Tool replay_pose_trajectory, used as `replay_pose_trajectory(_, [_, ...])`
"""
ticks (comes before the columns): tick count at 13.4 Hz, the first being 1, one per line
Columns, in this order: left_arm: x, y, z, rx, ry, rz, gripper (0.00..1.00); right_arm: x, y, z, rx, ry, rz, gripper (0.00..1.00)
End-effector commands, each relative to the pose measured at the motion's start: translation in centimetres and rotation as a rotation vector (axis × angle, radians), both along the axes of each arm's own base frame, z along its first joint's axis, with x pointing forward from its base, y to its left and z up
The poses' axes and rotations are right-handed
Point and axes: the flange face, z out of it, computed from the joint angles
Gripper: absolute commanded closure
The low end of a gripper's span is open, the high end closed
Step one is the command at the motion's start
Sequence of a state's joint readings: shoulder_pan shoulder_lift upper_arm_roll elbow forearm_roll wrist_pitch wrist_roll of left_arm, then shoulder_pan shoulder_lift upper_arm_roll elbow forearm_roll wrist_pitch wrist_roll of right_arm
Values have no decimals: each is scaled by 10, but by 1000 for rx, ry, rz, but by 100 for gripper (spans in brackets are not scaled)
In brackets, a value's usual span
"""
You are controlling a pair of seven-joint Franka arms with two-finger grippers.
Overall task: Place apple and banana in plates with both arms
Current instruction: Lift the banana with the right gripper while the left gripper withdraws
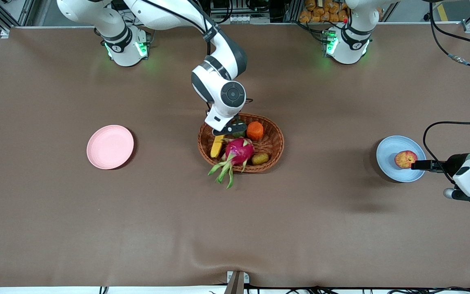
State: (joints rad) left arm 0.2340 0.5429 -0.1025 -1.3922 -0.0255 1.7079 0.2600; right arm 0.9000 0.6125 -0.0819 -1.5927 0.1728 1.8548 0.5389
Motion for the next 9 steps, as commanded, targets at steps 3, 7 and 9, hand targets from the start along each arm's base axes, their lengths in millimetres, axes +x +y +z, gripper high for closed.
replay_pose_trajectory(3, [-10,-24,67,22,-82,-43,0,32,-37,64,-12,45,-66,100])
replay_pose_trajectory(7, [-37,-90,141,38,-102,-80,0,75,-89,128,5,67,-147,100])
replay_pose_trajectory(9, [-59,-132,175,69,-86,-28,0,102,-145,150,9,100,-188,100])
